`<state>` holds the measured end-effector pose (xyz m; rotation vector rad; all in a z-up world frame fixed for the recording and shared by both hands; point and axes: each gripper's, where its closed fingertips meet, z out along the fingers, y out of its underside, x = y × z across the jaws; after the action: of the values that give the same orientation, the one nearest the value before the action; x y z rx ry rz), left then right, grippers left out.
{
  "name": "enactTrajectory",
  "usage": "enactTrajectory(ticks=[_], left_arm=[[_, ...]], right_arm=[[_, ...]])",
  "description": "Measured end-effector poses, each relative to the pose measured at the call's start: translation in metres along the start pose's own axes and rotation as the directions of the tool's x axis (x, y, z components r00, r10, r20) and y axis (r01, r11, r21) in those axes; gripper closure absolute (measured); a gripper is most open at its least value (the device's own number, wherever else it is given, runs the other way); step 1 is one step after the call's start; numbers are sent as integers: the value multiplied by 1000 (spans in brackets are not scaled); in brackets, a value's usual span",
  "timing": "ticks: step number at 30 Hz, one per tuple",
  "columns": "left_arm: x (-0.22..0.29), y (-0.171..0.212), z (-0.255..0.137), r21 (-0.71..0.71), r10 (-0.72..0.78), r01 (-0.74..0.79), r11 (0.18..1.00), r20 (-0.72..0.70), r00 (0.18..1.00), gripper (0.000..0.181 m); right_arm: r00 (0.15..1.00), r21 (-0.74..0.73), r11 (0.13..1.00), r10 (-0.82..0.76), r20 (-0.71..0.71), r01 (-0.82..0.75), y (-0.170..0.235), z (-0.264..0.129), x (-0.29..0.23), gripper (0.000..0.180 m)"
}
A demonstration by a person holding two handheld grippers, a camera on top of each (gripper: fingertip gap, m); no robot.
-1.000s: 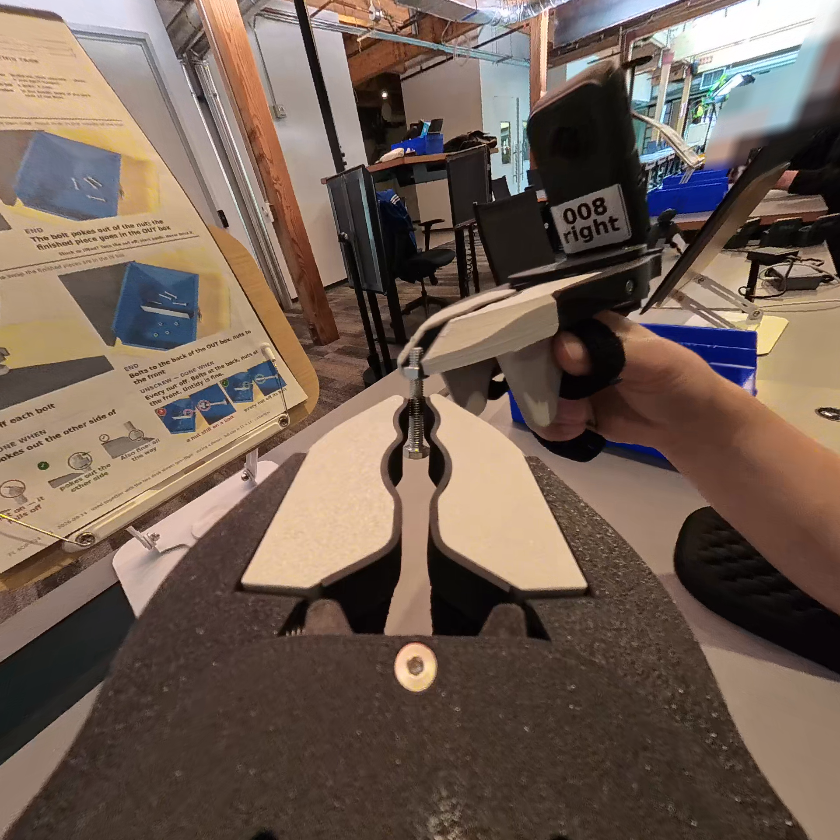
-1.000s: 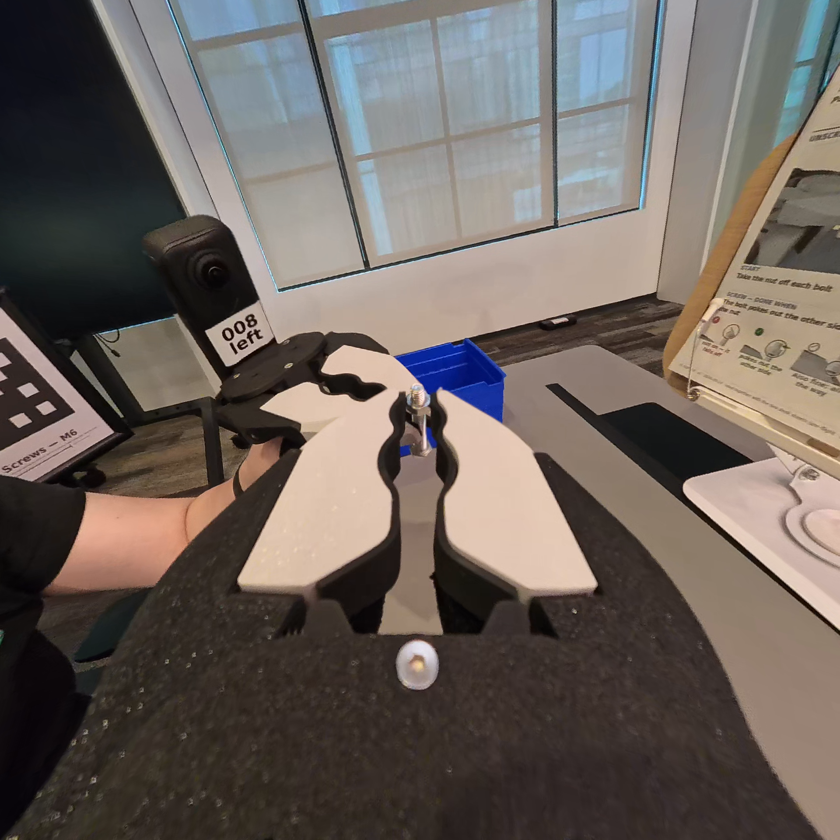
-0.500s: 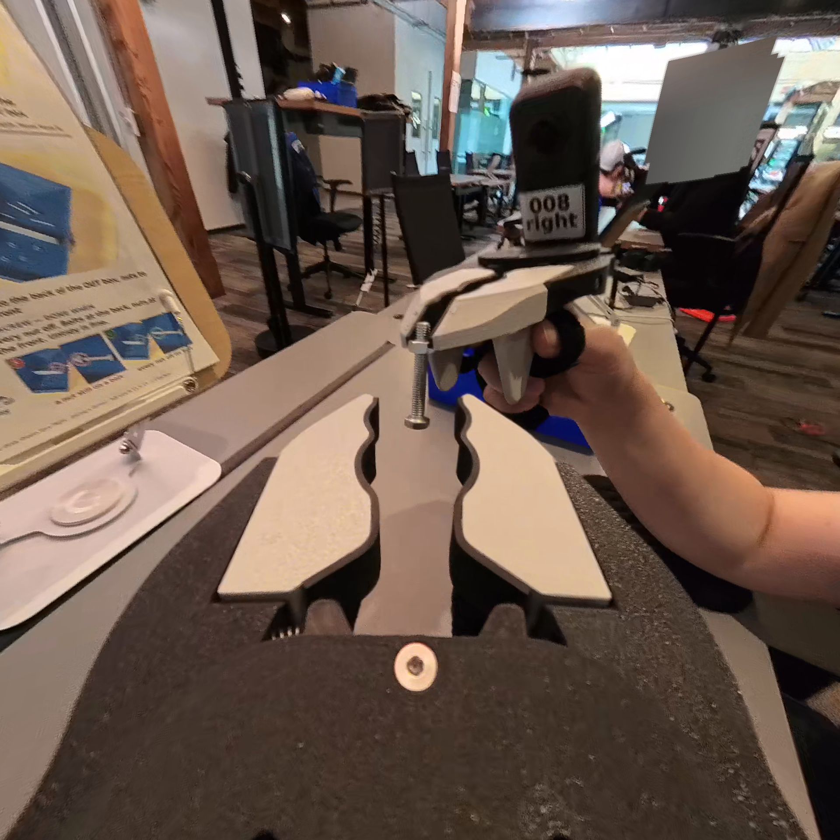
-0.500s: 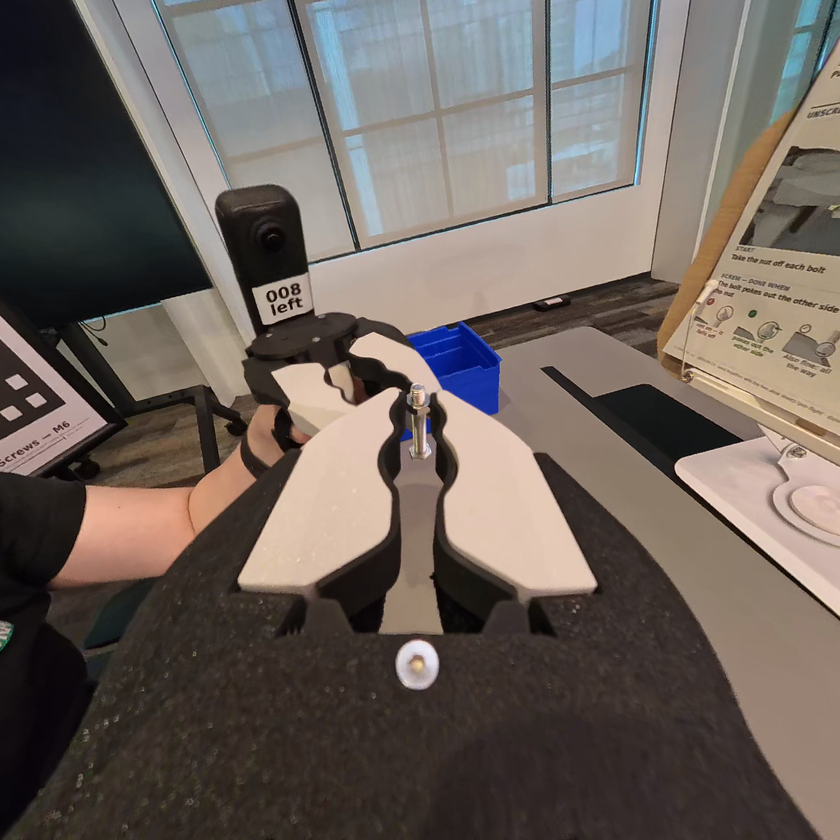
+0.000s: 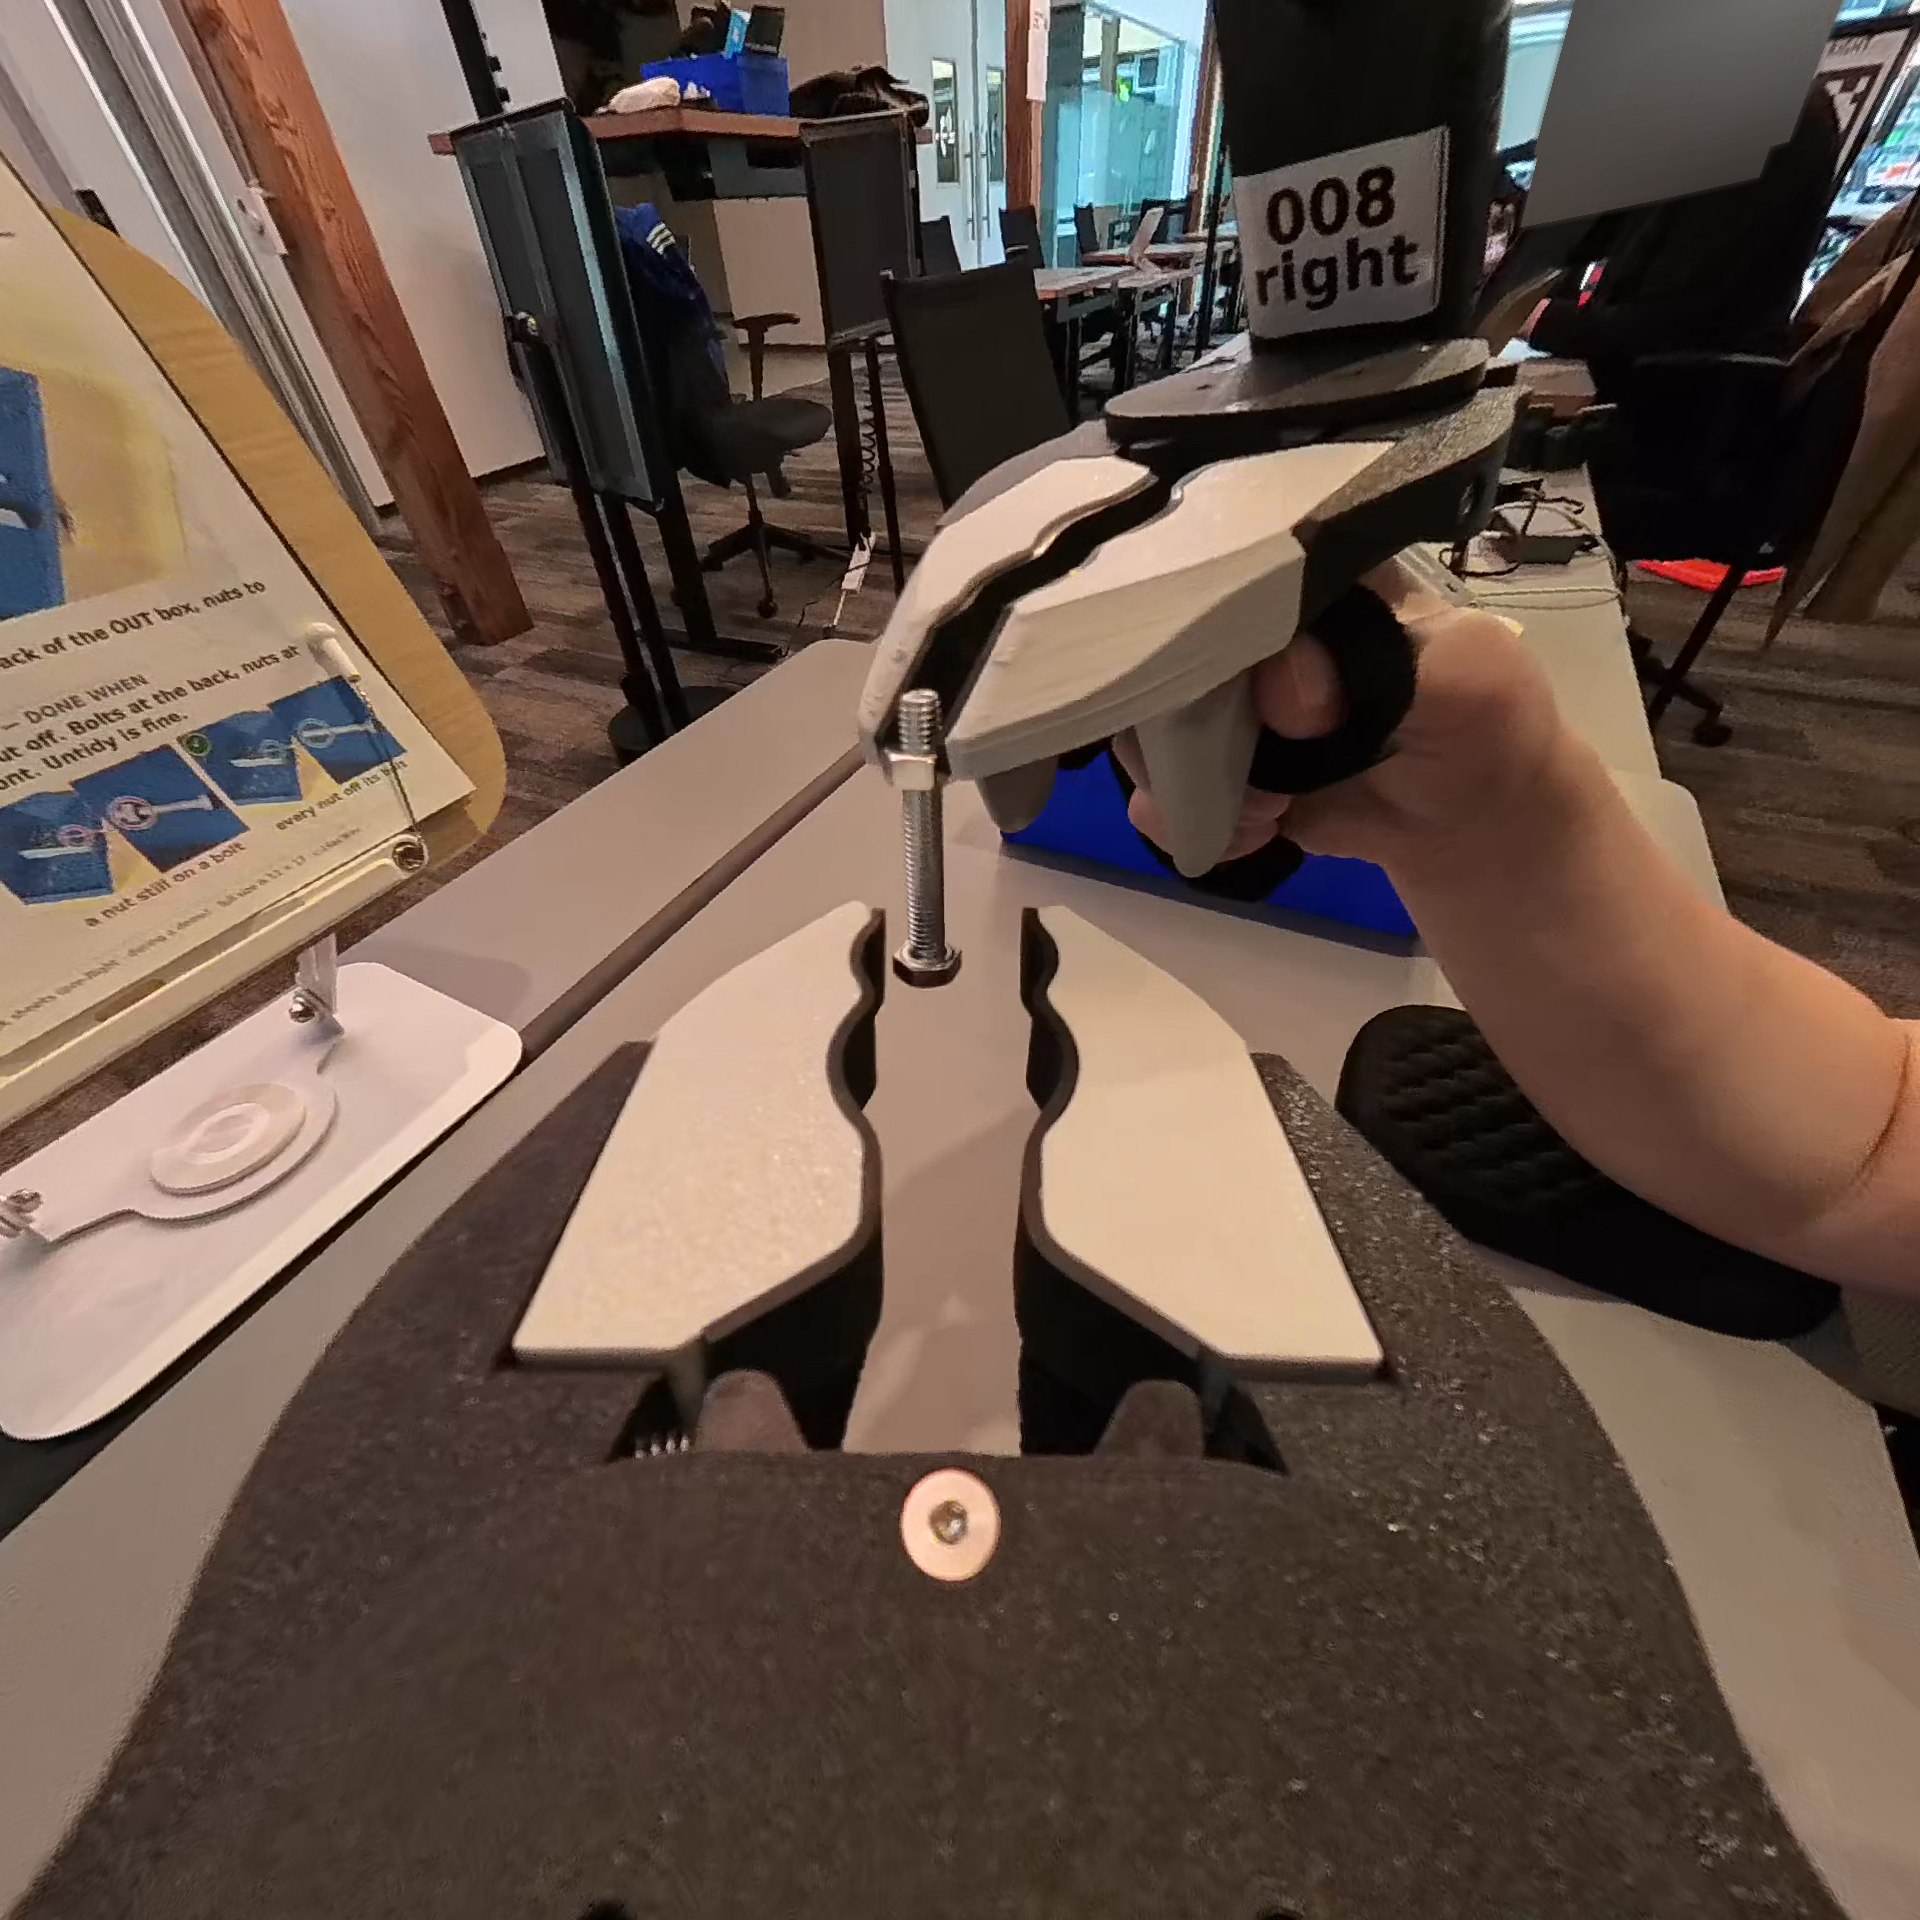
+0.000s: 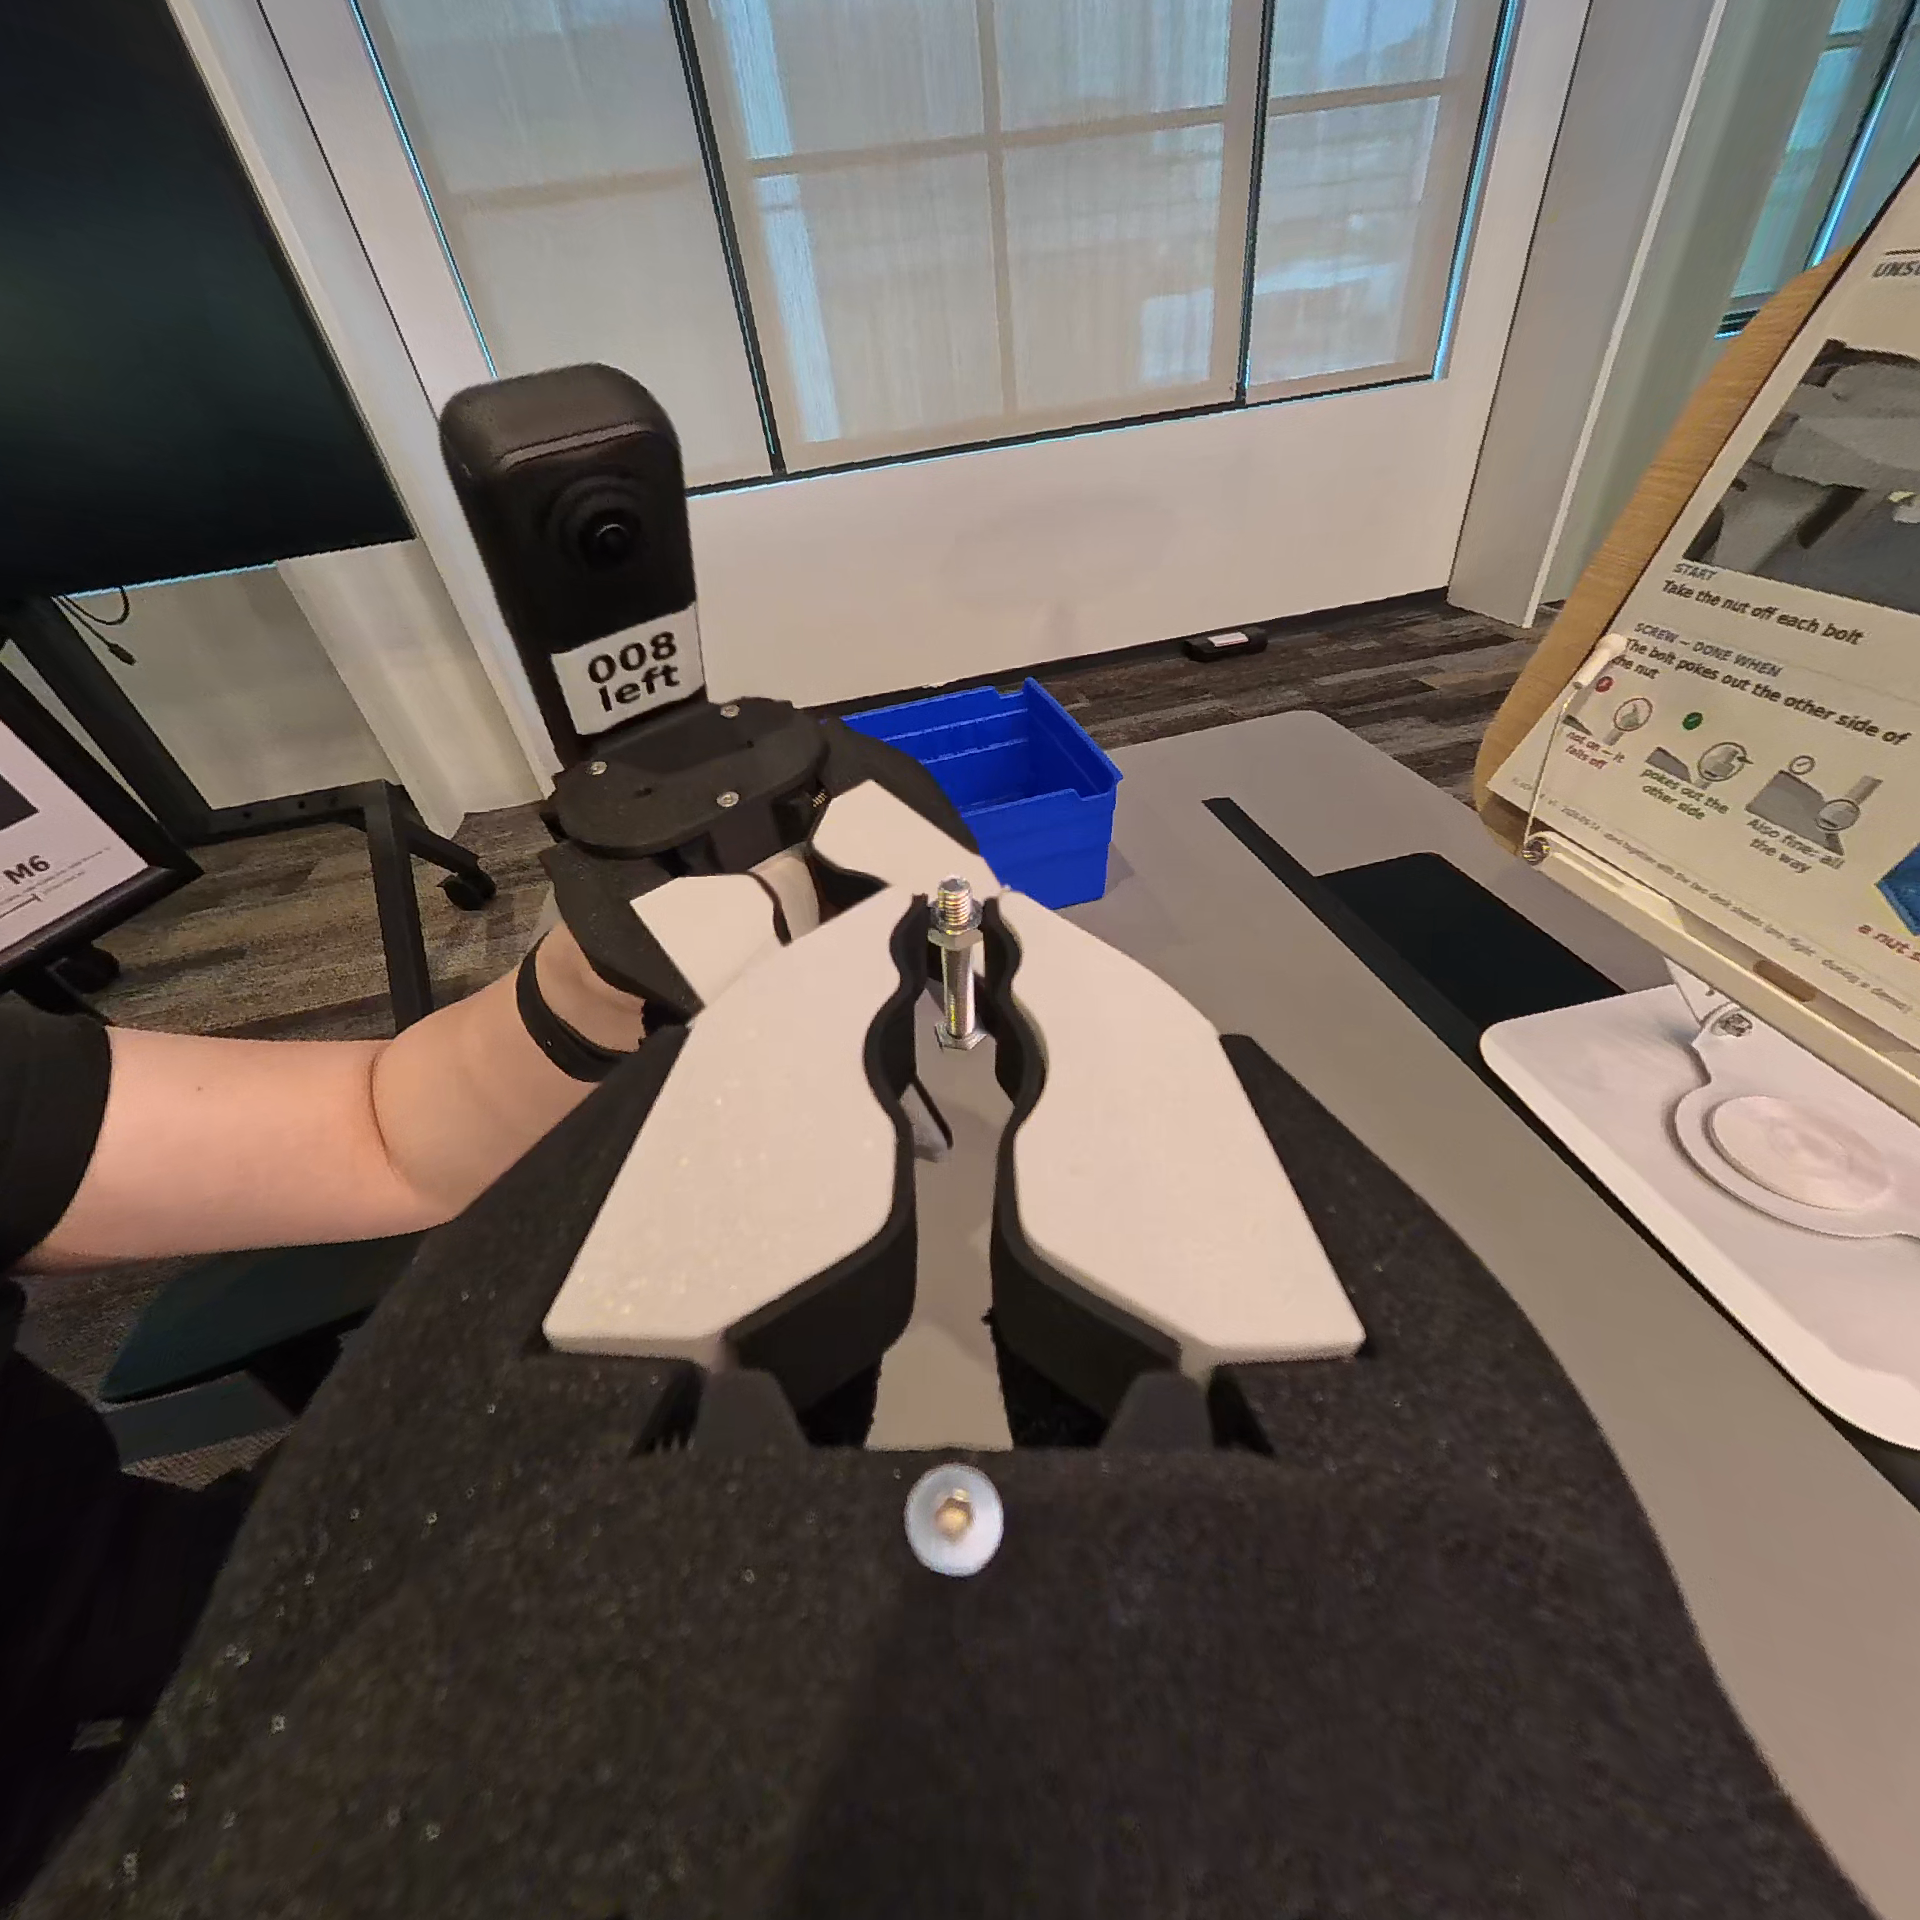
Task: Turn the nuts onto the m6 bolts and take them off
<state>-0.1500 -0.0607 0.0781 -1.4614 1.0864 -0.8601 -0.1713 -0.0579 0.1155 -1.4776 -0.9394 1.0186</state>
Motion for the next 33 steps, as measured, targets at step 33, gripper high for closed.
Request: enactTrajectory(ticks=[33], left_arm=[[-13, 18, 13, -89, 71, -59, 994, 137, 988, 173]], right_arm=[[960, -191, 980, 9, -281, -65, 15, -14, 16, 150]])
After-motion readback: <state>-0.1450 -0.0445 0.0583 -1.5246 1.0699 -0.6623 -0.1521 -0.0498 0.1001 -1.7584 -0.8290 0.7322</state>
